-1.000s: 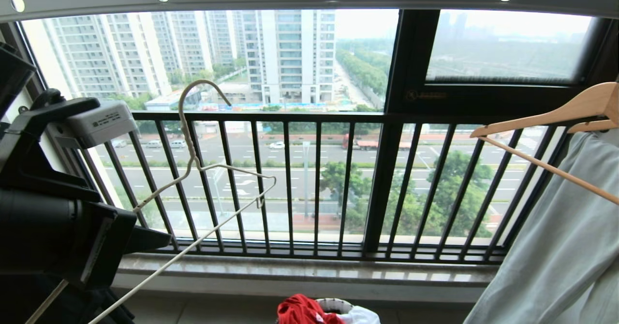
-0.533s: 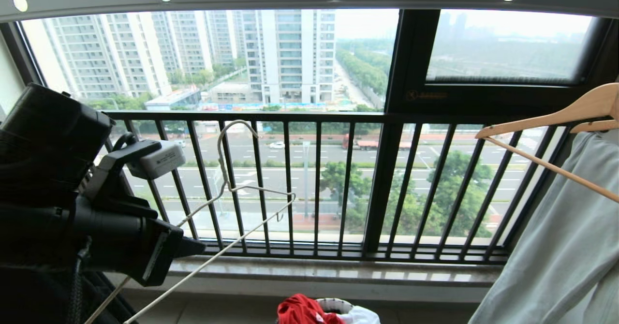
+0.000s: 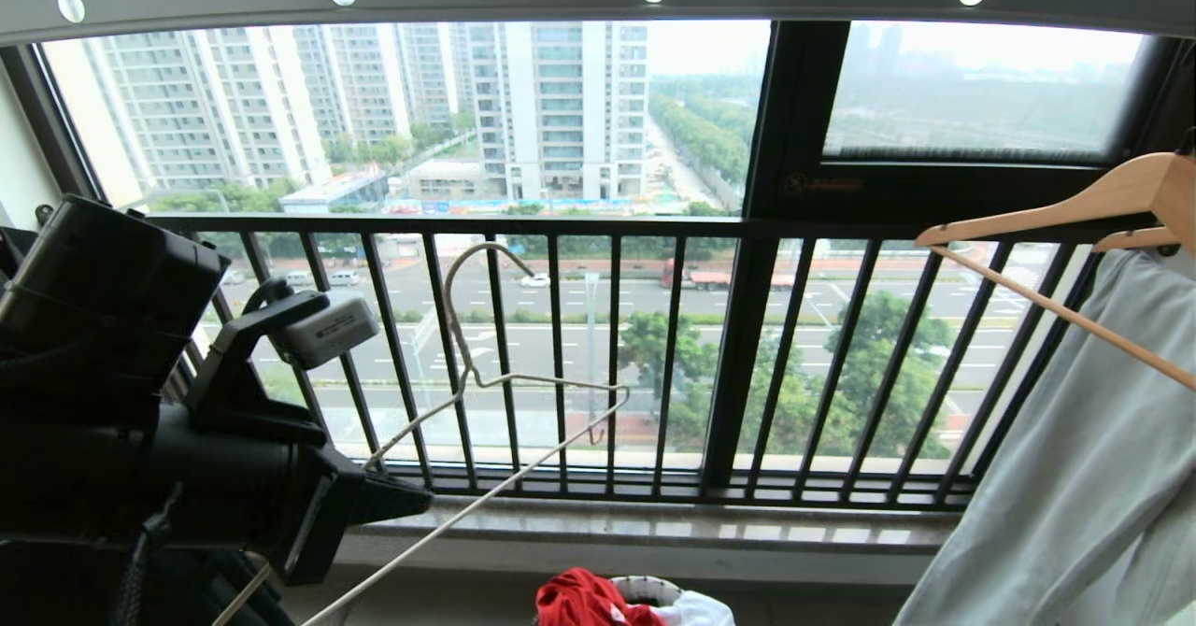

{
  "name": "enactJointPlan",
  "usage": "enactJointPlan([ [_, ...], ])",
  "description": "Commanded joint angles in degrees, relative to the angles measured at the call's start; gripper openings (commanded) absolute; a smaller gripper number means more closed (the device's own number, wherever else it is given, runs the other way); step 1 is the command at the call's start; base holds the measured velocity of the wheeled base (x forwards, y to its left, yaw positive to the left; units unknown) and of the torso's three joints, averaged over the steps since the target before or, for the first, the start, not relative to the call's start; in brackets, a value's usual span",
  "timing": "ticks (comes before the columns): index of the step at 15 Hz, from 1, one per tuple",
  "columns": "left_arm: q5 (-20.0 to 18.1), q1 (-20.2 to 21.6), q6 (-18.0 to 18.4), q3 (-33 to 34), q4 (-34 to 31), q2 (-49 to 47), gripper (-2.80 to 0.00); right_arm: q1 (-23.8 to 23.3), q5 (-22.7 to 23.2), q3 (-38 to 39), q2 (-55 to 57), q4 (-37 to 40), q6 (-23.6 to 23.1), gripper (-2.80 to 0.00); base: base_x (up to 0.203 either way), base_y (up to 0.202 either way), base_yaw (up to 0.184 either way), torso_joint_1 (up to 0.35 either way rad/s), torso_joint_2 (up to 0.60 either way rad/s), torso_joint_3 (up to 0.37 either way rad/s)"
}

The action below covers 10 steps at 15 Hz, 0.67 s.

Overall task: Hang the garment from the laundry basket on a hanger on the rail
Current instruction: Pick up clothes from the basket

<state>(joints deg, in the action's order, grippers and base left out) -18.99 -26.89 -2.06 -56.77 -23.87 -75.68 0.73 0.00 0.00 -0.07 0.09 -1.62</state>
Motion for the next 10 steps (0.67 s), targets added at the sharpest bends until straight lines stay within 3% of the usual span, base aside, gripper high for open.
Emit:
enactJointPlan([
  [1,-0.7,0.1,0.1,0.2,-0.2,0.5,-2.80,0.1,0.0,0.0,0.1,0.0,0.0,-2.80,0.000,0.000,0.000,0.000,0.00,0.000],
  [10,-1.0,0.1,0.0,-0.1,-0.1,1.9,-2.80,0.0,0.0,0.0,0.1,-0.1,0.0,-2.80,0.000,0.000,0.000,-0.017,0.04,0.021],
])
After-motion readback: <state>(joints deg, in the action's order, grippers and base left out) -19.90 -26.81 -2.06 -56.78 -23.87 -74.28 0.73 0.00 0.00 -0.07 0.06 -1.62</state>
